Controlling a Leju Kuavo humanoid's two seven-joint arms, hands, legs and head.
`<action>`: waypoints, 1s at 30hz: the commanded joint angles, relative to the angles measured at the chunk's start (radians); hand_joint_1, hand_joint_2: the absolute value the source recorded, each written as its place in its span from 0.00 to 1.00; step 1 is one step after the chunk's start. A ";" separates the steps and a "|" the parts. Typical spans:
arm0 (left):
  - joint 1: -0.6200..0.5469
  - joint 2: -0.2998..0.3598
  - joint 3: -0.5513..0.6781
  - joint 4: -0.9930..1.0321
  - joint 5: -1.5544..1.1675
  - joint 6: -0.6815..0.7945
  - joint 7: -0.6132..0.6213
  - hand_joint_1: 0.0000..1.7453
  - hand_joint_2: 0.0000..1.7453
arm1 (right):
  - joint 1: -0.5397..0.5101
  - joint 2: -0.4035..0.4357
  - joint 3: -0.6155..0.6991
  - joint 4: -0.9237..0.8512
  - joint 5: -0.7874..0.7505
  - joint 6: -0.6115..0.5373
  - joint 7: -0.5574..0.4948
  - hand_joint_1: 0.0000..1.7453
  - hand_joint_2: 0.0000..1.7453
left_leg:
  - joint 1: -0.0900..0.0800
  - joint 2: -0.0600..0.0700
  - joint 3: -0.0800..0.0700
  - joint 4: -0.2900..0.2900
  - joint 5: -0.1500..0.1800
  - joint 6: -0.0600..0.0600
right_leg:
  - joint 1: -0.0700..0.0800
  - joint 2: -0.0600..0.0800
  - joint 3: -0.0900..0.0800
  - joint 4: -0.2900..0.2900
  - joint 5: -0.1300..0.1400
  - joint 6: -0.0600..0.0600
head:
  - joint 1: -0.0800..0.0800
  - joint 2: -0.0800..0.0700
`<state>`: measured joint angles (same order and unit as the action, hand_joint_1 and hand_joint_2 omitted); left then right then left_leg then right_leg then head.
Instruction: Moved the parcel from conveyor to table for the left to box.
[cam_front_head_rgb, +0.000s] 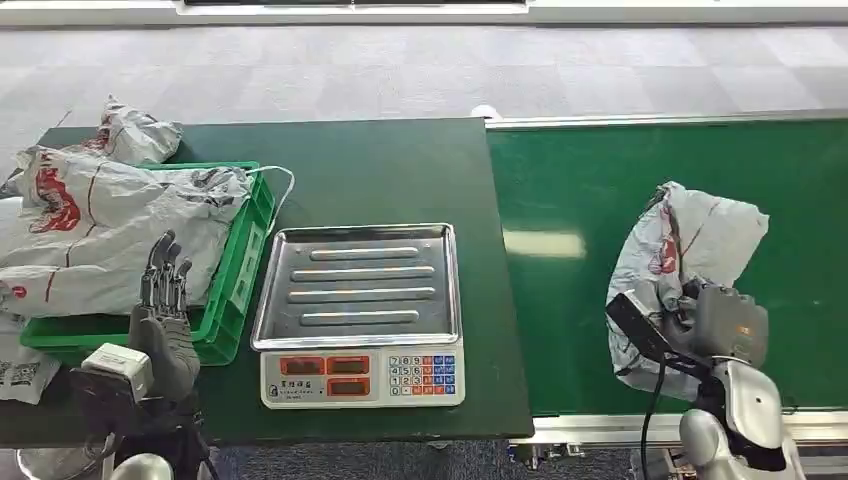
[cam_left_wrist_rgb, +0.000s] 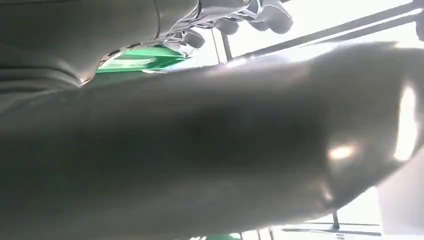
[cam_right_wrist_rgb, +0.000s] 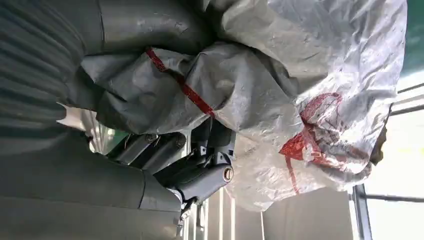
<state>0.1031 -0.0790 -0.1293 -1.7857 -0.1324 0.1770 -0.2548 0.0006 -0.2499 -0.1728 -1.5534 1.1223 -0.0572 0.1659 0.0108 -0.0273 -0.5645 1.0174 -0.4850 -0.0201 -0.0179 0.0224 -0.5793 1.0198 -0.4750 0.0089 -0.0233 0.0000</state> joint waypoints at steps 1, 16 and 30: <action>-0.009 0.000 0.025 0.028 0.001 0.001 0.000 0.00 0.00 | -0.047 -0.025 -0.031 -0.003 0.003 0.003 0.006 1.00 1.00 | 0.000 0.002 0.001 -0.001 0.000 0.001 | 0.000 0.000 0.000 0.000 0.000 -0.001 | 0.000 0.000; -0.009 0.000 0.025 0.028 0.001 0.001 0.000 0.00 0.00 | -0.047 -0.025 -0.031 -0.003 0.003 0.003 0.006 1.00 1.00 | 0.000 0.004 0.000 -0.002 0.001 0.001 | 0.000 0.000 0.000 -0.002 0.001 -0.001 | 0.000 0.000; -0.068 0.019 -0.004 0.089 0.036 0.014 -0.029 0.00 0.00 | -0.482 -0.116 0.227 0.217 -0.045 -0.046 -0.139 1.00 1.00 | -0.002 0.011 0.000 -0.003 0.003 0.002 | -0.001 0.006 -0.003 -0.004 0.006 0.000 | 0.000 0.000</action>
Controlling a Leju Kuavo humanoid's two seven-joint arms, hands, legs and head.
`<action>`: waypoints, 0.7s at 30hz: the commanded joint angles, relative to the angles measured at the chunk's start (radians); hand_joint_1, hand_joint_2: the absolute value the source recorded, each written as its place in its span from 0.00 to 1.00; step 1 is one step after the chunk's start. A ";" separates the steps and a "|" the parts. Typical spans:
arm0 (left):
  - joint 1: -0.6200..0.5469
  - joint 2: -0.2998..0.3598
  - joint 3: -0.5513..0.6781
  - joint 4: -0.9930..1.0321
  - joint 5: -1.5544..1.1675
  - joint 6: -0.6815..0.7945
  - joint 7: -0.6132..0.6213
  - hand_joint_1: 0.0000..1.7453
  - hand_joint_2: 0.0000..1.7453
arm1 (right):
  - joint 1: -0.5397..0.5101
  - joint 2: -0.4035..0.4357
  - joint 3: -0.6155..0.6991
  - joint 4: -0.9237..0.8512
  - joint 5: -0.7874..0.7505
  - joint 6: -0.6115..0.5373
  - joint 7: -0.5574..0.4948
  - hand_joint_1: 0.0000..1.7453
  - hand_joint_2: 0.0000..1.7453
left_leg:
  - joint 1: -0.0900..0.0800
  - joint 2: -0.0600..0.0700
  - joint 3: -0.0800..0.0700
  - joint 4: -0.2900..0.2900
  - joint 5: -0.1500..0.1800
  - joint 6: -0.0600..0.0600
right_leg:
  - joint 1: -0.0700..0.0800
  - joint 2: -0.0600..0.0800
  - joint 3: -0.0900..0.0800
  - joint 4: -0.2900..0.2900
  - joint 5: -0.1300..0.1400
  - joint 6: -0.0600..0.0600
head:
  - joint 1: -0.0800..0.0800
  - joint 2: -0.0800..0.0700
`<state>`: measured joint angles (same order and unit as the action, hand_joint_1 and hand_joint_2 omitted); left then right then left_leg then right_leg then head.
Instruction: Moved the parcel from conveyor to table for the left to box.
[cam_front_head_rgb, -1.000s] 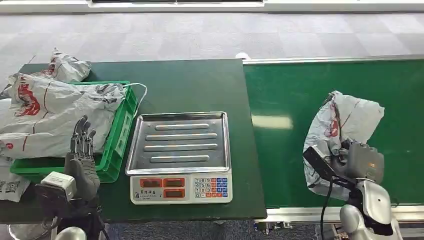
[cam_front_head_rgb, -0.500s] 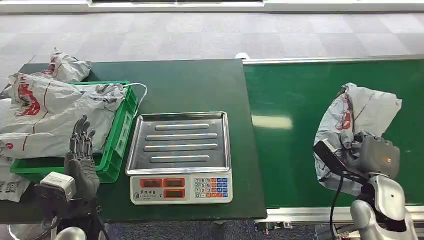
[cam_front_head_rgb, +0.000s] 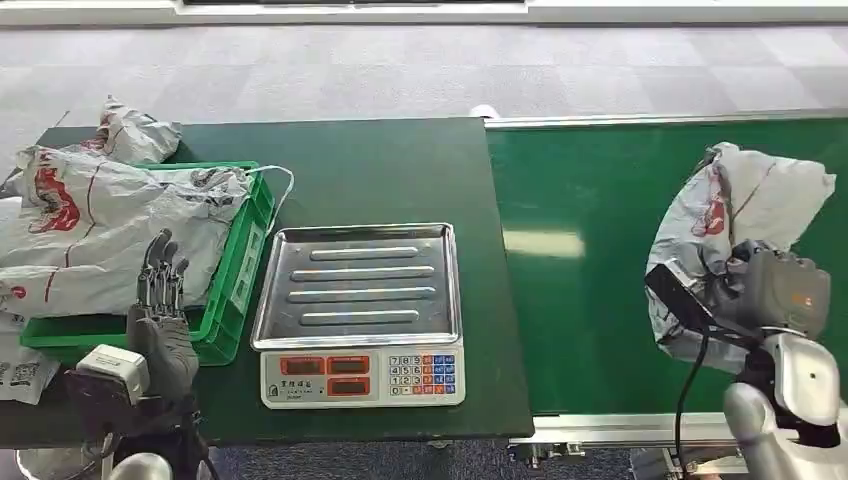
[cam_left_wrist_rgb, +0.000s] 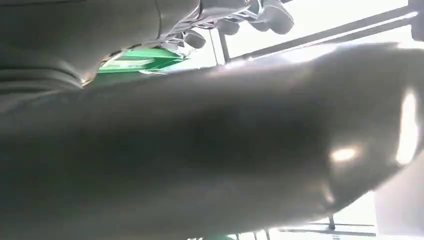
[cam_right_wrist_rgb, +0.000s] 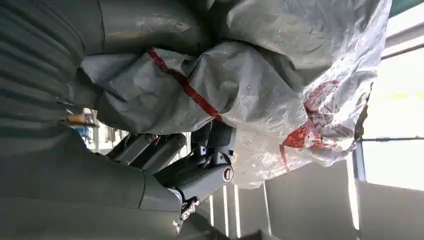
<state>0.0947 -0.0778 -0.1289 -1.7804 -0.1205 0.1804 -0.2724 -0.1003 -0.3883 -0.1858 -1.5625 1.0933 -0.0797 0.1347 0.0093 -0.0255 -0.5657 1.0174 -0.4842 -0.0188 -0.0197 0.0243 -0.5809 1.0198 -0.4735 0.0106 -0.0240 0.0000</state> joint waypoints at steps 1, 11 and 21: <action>-0.069 0.020 -0.009 0.092 0.038 0.011 -0.026 0.00 0.00 | -0.488 0.041 0.363 0.281 -0.014 -0.097 -0.216 1.00 1.00 | 0.000 0.020 0.002 -0.003 0.002 0.001 | 0.000 0.015 -0.004 -0.003 0.008 -0.002 | 0.000 0.000; -0.110 0.022 -0.030 0.121 0.051 0.038 -0.041 0.00 0.00 | -0.779 0.217 0.663 0.499 -0.041 -0.224 -0.161 1.00 1.00 | 0.004 0.013 -0.002 -0.003 0.011 -0.004 | 0.004 0.011 -0.009 0.001 0.012 -0.005 | 0.000 0.000; -0.123 0.034 -0.039 0.152 0.081 0.042 -0.065 0.00 0.00 | -0.936 0.375 0.737 0.601 -0.080 -0.145 -0.190 1.00 1.00 | 0.001 0.008 -0.012 0.000 0.013 -0.004 | 0.001 0.007 -0.015 0.005 0.013 -0.005 | 0.001 0.000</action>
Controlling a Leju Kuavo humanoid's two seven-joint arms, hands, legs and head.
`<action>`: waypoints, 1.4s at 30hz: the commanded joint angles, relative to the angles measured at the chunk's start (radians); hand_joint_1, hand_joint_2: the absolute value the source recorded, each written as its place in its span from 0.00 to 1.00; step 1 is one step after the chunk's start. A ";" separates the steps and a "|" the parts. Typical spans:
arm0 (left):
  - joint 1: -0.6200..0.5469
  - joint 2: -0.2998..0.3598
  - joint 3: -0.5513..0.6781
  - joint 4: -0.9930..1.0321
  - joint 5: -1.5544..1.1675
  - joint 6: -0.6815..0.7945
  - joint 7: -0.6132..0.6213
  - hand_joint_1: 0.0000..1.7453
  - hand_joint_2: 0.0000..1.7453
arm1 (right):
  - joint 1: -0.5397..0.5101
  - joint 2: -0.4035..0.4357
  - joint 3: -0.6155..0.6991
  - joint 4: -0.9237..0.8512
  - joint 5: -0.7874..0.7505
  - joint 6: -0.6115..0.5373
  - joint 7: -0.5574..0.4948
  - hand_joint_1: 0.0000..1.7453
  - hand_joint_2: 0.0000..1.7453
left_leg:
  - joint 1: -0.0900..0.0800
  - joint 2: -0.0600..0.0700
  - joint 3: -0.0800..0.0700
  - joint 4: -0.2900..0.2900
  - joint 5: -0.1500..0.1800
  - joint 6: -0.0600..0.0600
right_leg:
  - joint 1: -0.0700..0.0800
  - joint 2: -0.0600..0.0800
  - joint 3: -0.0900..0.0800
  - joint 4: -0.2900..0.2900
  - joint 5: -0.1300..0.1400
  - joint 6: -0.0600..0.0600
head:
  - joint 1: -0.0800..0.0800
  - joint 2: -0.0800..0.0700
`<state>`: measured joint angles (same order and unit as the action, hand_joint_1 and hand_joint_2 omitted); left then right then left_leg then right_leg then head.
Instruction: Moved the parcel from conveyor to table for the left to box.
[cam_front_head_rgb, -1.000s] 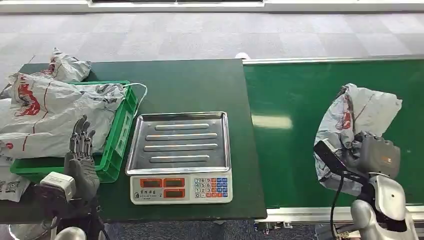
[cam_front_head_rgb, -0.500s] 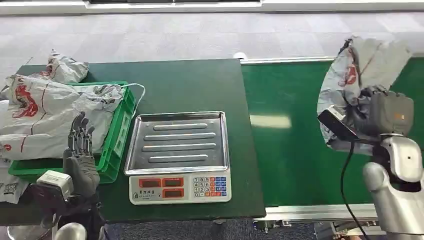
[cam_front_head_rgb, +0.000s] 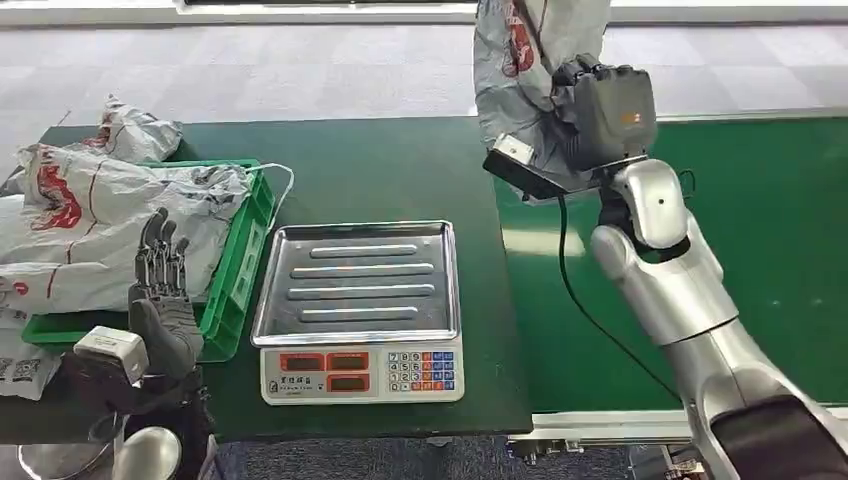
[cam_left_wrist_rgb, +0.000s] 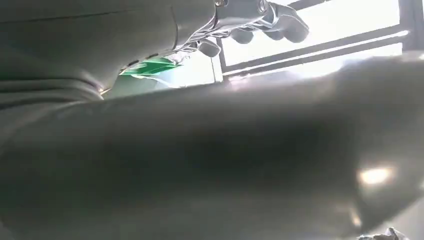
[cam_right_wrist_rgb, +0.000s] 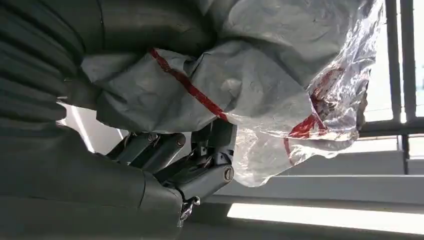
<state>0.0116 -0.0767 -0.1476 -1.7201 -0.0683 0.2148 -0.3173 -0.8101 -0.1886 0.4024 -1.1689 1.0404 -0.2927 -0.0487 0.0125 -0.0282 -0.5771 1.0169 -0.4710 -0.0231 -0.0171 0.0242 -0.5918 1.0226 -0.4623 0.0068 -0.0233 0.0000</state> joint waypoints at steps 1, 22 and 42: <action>-0.038 0.033 -0.019 0.092 0.031 0.009 -0.022 0.00 0.00 | -0.228 0.172 0.150 0.211 -0.028 0.070 -0.007 1.00 1.00 | -0.002 0.015 0.000 -0.001 0.000 0.000 | -0.001 0.010 -0.006 0.002 0.003 -0.002 | 0.000 0.000; -0.130 0.040 -0.087 0.176 0.076 -0.014 -0.033 0.00 0.00 | -0.096 0.332 0.113 0.410 -0.434 0.116 -0.227 1.00 1.00 | 0.001 0.005 0.001 -0.004 0.005 -0.001 | 0.002 0.000 -0.003 -0.004 0.005 -0.003 | -0.001 0.000; -0.190 0.041 -0.144 0.214 0.091 -0.019 -0.018 0.00 0.00 | -0.044 0.375 0.123 0.451 -0.504 0.174 -0.256 1.00 1.00 | 0.000 0.003 -0.003 -0.001 0.004 -0.001 | 0.001 -0.001 -0.006 -0.001 0.003 -0.002 | 0.000 0.000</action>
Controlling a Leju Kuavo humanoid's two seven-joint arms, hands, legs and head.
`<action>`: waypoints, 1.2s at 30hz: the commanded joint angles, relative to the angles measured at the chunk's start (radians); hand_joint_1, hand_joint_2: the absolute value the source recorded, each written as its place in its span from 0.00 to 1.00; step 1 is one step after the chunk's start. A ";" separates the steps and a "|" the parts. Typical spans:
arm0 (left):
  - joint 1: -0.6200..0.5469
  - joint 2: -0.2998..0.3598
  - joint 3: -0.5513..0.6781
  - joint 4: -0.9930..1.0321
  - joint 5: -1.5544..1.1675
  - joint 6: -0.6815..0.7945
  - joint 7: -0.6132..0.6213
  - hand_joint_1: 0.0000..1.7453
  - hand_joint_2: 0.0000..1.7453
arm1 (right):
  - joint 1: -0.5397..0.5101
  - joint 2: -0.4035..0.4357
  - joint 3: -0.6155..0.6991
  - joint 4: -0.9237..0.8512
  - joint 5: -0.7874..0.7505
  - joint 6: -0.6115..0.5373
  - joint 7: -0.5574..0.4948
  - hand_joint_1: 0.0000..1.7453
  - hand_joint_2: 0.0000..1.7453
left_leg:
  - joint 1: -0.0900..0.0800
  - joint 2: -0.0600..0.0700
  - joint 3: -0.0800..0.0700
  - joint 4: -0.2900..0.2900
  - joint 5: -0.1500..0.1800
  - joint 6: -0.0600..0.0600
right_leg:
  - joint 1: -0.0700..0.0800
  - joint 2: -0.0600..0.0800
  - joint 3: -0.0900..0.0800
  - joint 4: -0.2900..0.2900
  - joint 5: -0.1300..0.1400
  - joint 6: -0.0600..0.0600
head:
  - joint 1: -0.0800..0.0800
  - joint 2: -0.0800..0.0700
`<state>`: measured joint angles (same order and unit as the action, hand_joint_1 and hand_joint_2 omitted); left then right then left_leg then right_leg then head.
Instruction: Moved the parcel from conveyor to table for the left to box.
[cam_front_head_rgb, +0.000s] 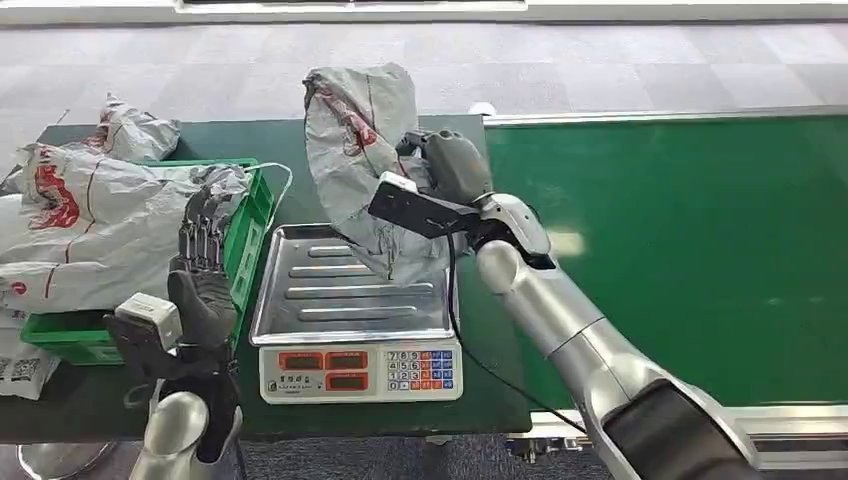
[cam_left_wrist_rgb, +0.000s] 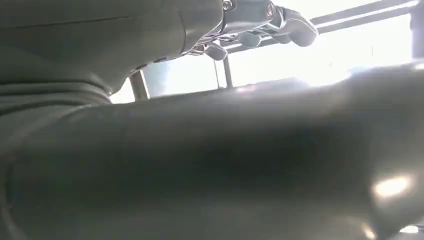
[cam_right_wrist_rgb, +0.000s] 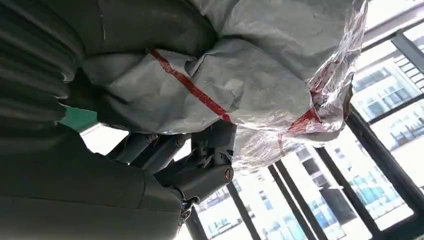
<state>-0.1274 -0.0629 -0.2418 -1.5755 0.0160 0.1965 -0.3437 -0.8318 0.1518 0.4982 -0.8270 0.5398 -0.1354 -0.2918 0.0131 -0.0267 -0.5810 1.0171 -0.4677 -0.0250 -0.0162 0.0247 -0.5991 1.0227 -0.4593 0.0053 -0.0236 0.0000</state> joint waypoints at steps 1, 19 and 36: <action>-0.051 0.027 -0.050 0.069 0.007 -0.001 0.008 0.00 0.00 | -0.022 0.034 0.027 0.109 -0.003 0.016 -0.013 1.00 1.00 | 0.000 0.002 0.002 -0.002 0.001 0.001 | 0.001 -0.002 0.002 -0.002 0.001 -0.001 | 0.000 0.000; -0.051 0.027 -0.050 0.069 0.007 -0.001 0.008 0.00 0.00 | -0.022 0.034 0.027 0.109 -0.003 0.016 -0.013 1.00 1.00 | 0.000 0.001 0.000 -0.001 0.000 0.001 | 0.000 -0.002 0.000 -0.001 0.000 0.000 | 0.000 0.000; -0.051 0.027 -0.050 0.069 0.007 -0.001 0.008 0.00 0.00 | -0.022 0.034 0.027 0.109 -0.003 0.016 -0.013 1.00 1.00 | 0.000 0.001 0.001 -0.001 0.001 0.001 | 0.000 -0.002 0.001 -0.001 0.000 -0.001 | 0.000 0.000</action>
<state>-0.1421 -0.0614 -0.2583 -1.5599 0.0214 0.1961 -0.3410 -0.8191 0.1900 0.4982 -0.7843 0.5383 -0.1221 -0.3037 0.0131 -0.0265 -0.5813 1.0172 -0.4677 -0.0250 -0.0163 0.0248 -0.5993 1.0227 -0.4593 0.0053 -0.0236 0.0000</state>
